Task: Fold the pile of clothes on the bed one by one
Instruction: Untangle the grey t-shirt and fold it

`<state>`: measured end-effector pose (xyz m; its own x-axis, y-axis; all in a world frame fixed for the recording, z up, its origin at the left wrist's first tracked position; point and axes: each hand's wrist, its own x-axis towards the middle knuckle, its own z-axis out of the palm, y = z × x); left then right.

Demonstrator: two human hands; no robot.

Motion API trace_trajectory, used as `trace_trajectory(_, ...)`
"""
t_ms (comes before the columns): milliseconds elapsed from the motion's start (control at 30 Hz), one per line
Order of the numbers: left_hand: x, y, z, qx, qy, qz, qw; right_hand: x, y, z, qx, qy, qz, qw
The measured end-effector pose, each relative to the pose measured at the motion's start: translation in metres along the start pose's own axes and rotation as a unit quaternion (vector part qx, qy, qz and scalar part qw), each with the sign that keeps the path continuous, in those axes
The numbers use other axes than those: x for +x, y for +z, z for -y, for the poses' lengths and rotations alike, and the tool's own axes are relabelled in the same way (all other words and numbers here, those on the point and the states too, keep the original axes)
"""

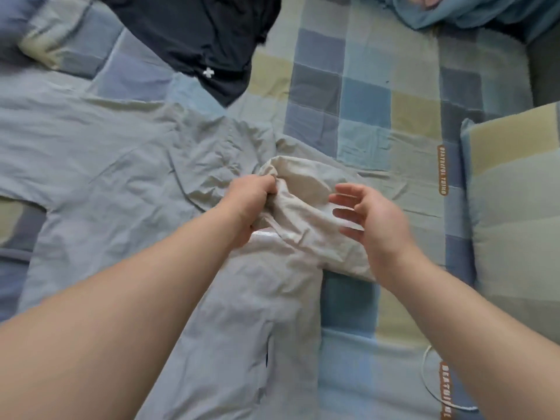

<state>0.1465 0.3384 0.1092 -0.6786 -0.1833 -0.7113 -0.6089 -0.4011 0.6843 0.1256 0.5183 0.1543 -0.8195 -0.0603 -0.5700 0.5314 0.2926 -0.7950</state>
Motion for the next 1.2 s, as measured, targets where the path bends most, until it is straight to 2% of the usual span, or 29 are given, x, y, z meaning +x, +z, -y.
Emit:
trace_trajectory(67, 0.009, -0.06, -0.015, 0.024, 0.025, -0.034, 0.999, 0.004, 0.055, 0.008, -0.052, -0.019, 0.028, 0.998)
trace_trajectory(200, 0.037, -0.19, -0.046, 0.086, 0.11, -0.06, 0.988, 0.019, 0.19, 0.01, -0.056, -0.014, 0.07, 0.996)
trace_trajectory(367, 0.084, -0.374, -0.09, 0.284, 0.21, -0.125, 0.927, 0.041, 0.392, 0.0, -0.139, -0.079, 0.123, 0.979)
trace_trajectory(600, 0.125, -0.616, -0.173, 0.383, 0.224, -0.176, 0.879, 0.053, 0.661, 0.009, -0.124, -0.118, 0.194, 0.966)
trace_trajectory(700, 0.134, -0.694, -0.199, 0.404, 0.191, -0.209, 0.87, 0.055, 0.748, 0.024, -0.131, -0.138, 0.212, 0.958)
trace_trajectory(967, 0.155, -0.86, -0.231, 0.47, 0.107, -0.261, 0.837, 0.056, 0.913, 0.045, -0.219, -0.138, 0.251, 0.933)
trace_trajectory(1200, 0.168, -0.902, -0.22, 0.493, 0.06, -0.226, 0.838, 0.074, 0.959, 0.045, -0.242, -0.114, 0.252, 0.93)
